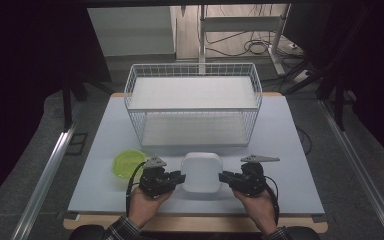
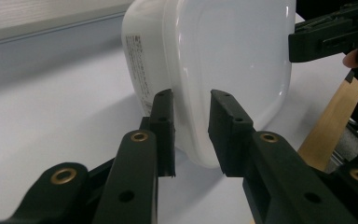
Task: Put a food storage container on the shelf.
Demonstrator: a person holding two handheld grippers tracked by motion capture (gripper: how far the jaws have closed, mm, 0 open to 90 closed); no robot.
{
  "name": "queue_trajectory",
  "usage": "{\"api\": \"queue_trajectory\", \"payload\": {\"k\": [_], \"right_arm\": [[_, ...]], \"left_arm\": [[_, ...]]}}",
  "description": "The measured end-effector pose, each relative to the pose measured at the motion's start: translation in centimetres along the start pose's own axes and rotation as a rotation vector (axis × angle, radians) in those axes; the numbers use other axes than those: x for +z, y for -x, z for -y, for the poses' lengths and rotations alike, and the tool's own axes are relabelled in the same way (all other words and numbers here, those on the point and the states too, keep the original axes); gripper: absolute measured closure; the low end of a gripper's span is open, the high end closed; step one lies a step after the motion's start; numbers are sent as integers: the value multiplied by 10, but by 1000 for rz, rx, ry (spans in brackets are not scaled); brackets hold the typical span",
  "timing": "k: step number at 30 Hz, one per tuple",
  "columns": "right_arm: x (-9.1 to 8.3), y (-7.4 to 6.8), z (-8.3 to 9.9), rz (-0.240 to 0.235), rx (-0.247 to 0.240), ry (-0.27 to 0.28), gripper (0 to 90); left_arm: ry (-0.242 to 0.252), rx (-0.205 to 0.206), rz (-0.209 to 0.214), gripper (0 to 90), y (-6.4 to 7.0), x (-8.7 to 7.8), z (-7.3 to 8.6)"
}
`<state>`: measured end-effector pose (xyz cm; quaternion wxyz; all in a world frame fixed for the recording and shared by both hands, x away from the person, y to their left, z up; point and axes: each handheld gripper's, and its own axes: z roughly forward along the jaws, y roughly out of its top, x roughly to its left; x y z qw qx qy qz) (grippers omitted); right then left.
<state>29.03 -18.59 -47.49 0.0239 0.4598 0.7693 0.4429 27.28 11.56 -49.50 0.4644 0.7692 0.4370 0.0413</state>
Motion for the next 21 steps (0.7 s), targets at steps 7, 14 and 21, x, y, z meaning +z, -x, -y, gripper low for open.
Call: {"api": "queue_trajectory", "payload": {"k": [7, 14, 21], "right_arm": [[-3, 2, -3, 12, -1, 42, 763], [-1, 2, -5, 10, 3, 49, 754], [-3, 0, -14, 8, -1, 71, 754]], "left_arm": [[13, 2, 5, 707, 3, 4, -1], [47, 8, -9, 704, 4, -2, -7], [70, 23, -20, 710, 4, -8, -18]]}}
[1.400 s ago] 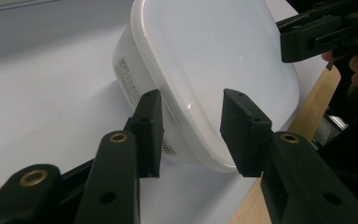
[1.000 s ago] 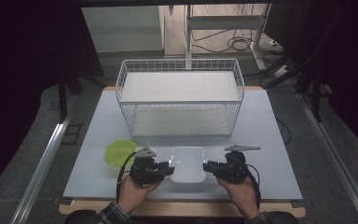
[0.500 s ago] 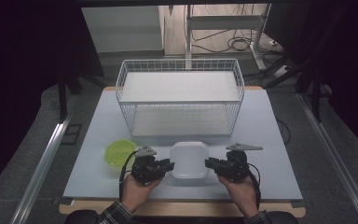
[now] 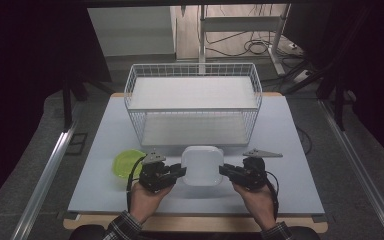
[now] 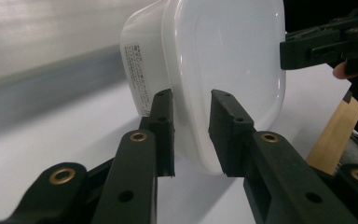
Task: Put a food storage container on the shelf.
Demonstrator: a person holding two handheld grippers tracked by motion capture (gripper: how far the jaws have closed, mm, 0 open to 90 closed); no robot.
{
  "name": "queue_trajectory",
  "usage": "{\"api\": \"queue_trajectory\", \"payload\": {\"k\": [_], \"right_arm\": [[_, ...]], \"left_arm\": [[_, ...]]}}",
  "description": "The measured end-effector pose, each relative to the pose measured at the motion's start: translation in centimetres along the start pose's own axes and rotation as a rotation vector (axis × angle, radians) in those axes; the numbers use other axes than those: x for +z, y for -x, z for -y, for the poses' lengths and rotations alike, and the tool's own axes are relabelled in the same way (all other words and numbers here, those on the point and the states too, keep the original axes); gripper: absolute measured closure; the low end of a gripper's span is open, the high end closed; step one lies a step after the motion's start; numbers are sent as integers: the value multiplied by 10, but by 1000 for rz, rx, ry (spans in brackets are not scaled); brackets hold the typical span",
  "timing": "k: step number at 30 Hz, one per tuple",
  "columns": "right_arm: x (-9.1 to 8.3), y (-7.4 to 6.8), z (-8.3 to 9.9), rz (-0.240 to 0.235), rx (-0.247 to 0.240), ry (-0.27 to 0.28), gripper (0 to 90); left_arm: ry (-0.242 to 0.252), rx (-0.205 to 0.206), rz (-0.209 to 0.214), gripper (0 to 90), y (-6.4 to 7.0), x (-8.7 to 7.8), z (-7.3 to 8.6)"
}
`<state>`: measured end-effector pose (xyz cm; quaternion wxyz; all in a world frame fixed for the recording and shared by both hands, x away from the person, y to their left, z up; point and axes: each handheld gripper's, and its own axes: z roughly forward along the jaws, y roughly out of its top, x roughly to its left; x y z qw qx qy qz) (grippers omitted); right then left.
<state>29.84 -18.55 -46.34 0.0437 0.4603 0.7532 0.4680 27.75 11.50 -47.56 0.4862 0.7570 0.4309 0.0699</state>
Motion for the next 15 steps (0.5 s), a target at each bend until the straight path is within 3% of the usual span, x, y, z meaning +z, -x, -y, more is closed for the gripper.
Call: {"api": "queue_trajectory", "payload": {"k": [8, 15], "right_arm": [[-3, -3, -14, -3, -6, 31, 754], [-9, -12, -38, 7, -49, 63, 754]], "left_arm": [[19, 23, -11, 708, -1, -6, -16], [60, 31, -21, 707, -2, -18, -38]]}}
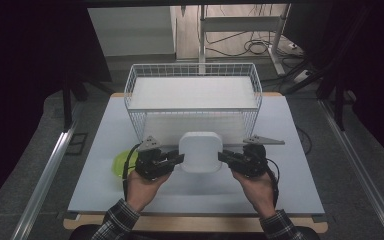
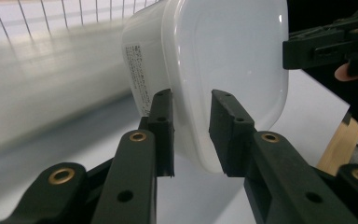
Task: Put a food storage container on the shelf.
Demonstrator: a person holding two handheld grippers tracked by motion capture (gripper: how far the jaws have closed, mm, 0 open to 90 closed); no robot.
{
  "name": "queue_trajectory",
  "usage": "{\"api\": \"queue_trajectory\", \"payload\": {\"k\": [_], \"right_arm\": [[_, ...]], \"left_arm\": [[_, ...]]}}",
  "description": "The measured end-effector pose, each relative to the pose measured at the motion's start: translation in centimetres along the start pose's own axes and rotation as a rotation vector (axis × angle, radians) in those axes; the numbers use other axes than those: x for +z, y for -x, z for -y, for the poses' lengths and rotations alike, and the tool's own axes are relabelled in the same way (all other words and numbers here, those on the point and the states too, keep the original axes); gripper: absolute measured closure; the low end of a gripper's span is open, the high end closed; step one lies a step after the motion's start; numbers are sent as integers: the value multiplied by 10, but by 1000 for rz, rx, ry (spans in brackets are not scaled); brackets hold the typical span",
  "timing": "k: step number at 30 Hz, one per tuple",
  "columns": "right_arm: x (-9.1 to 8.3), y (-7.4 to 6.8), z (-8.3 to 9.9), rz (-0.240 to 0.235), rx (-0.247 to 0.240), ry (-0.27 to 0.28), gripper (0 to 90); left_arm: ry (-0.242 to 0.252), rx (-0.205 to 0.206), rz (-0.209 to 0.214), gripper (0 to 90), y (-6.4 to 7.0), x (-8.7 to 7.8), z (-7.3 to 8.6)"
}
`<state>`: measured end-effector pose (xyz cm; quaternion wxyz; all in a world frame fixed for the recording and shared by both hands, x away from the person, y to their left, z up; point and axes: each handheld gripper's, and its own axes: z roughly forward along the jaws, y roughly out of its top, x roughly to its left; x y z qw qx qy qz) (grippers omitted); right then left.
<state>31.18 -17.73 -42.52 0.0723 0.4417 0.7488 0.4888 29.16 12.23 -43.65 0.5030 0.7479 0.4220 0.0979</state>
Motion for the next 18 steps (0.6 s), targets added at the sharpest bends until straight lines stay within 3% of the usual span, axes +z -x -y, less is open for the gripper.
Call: {"api": "queue_trajectory", "payload": {"k": [10, 18], "right_arm": [[-3, -6, -29, 15, -31, 37, 752], [-6, -10, -49, 10, -40, 73, 753]], "left_arm": [[48, 51, -16, 709, 0, -13, -33], [69, 52, -22, 711, -5, -18, -51]]}}
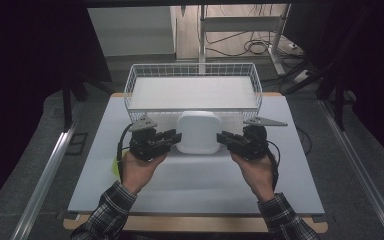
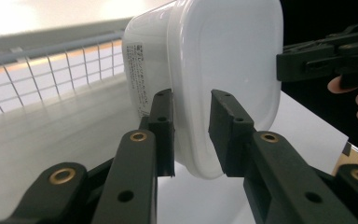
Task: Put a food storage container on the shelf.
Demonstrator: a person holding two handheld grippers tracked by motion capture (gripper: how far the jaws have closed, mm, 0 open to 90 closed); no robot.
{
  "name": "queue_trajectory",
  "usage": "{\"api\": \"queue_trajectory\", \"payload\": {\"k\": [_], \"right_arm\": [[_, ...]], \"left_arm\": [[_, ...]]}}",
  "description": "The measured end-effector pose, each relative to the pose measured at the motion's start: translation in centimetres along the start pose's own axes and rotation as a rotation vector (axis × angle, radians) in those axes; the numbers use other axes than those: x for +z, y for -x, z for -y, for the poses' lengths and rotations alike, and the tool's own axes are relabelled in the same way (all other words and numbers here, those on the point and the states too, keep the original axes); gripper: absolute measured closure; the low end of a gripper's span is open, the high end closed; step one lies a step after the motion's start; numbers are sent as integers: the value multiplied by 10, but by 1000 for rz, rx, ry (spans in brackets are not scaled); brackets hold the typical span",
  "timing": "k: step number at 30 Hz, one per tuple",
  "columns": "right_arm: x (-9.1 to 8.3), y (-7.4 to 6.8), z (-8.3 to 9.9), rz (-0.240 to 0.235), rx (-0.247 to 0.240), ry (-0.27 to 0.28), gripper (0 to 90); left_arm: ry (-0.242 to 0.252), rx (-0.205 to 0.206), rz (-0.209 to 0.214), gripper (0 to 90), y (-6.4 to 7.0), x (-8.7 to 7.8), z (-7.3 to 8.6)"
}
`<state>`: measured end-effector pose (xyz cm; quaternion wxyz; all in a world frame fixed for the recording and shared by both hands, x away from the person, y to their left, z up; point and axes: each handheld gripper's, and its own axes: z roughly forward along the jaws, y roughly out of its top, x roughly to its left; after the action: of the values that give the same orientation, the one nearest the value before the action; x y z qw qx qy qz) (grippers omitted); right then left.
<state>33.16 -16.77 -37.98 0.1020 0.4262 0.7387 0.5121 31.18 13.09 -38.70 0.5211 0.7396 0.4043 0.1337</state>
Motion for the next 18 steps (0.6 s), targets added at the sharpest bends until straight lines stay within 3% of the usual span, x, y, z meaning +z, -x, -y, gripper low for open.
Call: {"api": "queue_trajectory", "payload": {"k": [18], "right_arm": [[5, -7, -56, 20, -42, 48, 753]], "left_arm": [[27, -11, -27, 713, -20, -3, -48]]}}
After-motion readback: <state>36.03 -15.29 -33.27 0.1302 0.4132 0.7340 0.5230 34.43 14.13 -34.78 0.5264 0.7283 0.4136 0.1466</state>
